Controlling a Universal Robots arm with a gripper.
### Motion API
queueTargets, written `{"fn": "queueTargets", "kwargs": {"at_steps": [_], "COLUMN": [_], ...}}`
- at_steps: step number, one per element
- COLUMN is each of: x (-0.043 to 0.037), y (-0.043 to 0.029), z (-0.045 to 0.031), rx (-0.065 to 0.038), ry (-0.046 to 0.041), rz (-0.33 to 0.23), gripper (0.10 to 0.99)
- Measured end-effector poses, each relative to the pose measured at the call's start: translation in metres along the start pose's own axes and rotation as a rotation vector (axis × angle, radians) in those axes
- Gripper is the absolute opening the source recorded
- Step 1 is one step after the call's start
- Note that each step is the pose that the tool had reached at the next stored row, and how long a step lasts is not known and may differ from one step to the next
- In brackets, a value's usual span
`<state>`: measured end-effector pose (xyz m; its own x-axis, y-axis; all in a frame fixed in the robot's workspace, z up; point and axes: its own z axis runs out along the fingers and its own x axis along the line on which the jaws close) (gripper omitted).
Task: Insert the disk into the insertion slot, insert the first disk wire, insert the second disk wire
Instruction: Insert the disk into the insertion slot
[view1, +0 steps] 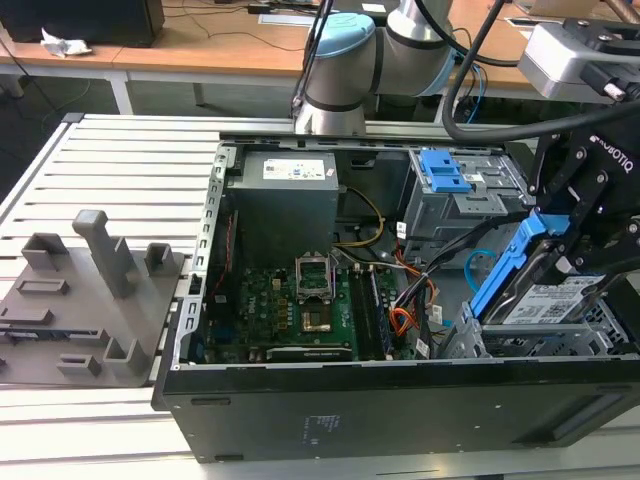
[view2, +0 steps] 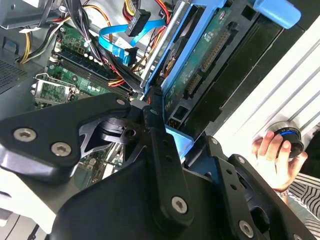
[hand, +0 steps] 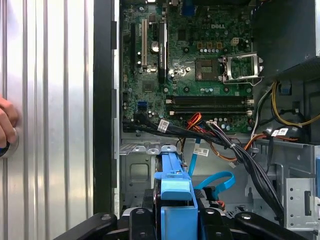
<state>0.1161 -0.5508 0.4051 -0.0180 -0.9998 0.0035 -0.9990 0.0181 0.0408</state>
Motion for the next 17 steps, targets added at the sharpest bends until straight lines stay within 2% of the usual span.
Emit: {"fn": "queueTargets", "kwargs": {"at_steps": [1,2,4,5,6,8,9,11,15,17], "x": [0.0,0.0,0.0,0.0,0.0,0.0,0.0,0.0,0.0,-0.0001], "y": [0.0,0.0,0.0,0.0,0.0,0.0,0.0,0.0,-0.001,-0.0047], "z": [0.0,0.0001,0.0001,0.0001,0.0001,0.0001,0.0002,0.0002,0.0011,0.0069], "rx": [0.0,0.0,0.0,0.0,0.0,0.0,0.0,0.0,0.0,-0.001], "ry": [0.0001,-0.0003,-0.0001,-0.0001,-0.0001,0.0,-0.0002,-0.0001,-0.0007,-0.0002], "rz": [0.0,0.0,0.0,0.0,0.0,0.0,0.0,0.0,0.0,0.0], "gripper": [0.376,0.439,0.439,0.424,0.361,0.361,0.235,0.106,0.106,0.106]}}
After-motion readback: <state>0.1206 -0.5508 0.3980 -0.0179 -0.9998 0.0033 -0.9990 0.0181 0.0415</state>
